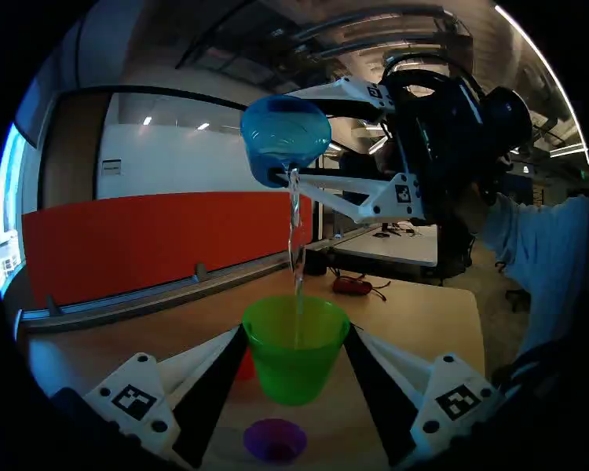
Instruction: Pour water
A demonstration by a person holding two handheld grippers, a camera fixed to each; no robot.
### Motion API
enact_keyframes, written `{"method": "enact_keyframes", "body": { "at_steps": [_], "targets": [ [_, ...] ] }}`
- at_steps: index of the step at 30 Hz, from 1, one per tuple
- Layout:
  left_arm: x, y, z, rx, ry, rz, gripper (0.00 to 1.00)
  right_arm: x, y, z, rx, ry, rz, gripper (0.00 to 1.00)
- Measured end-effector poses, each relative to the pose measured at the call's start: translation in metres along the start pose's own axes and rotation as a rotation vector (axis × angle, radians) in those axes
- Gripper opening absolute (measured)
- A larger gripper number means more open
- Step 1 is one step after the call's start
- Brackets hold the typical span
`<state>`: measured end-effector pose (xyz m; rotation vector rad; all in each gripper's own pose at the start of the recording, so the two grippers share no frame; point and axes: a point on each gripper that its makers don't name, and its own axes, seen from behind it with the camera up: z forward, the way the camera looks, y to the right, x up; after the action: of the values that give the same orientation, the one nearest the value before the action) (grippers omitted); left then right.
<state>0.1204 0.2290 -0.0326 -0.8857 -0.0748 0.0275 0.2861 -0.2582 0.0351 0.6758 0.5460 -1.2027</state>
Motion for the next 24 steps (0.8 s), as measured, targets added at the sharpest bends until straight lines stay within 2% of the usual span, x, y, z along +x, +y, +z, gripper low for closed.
{"method": "enact_keyframes", "body": {
  "at_steps": [24],
  "targets": [
    [0.002,0.001,0.005,-0.008,0.001,-0.003,0.87,-0.003,0.016,0.002,-0.022,-0.011,-0.12,0.91]
  ]
}}
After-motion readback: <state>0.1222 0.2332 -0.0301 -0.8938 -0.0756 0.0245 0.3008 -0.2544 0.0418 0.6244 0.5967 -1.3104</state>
